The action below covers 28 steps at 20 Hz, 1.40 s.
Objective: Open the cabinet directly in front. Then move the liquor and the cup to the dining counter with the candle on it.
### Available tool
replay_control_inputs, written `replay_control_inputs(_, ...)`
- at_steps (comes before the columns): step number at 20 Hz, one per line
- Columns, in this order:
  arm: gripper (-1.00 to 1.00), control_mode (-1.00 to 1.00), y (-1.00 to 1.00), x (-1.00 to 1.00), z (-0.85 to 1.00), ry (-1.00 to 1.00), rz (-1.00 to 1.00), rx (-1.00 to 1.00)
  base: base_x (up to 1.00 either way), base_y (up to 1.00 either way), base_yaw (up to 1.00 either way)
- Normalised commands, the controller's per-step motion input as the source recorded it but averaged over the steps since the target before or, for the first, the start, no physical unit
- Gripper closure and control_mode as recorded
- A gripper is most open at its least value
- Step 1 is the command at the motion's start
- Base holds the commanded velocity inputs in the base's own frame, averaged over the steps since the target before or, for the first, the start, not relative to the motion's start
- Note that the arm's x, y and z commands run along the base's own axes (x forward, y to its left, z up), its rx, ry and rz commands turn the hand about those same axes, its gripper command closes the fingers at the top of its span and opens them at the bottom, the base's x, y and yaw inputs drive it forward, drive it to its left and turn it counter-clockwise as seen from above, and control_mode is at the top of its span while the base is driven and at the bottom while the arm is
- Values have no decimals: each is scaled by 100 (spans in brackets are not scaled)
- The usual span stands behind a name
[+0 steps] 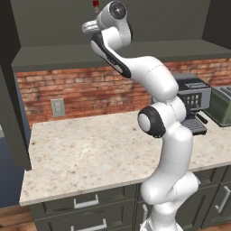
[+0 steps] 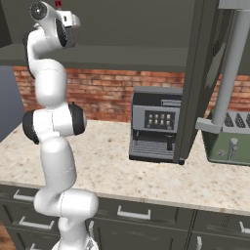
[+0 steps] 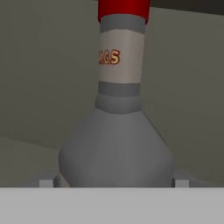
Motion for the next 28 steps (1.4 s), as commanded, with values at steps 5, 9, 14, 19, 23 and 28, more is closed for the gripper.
replay_control_inputs(5, 100, -100, 0, 0, 0, -11, 0, 0, 0, 0, 0)
replay_control_inputs(9, 100, -100, -1, -19, 2, -5, 0, 0, 0, 0, 0)
replay_control_inputs(14, 100, -100, -14, -80, 18, -22, -1, 0, 0, 0, 0)
replay_control_inputs(19, 100, -100, -24, -99, -1, -15, 0, 0, 0, 0, 0)
replay_control_inputs(23, 100, -100, -35, -100, -13, -10, -1, 0, 0, 0, 0)
replay_control_inputs(28, 100, -100, -44, -100, -4, -7, -2, 0, 0, 0, 0)
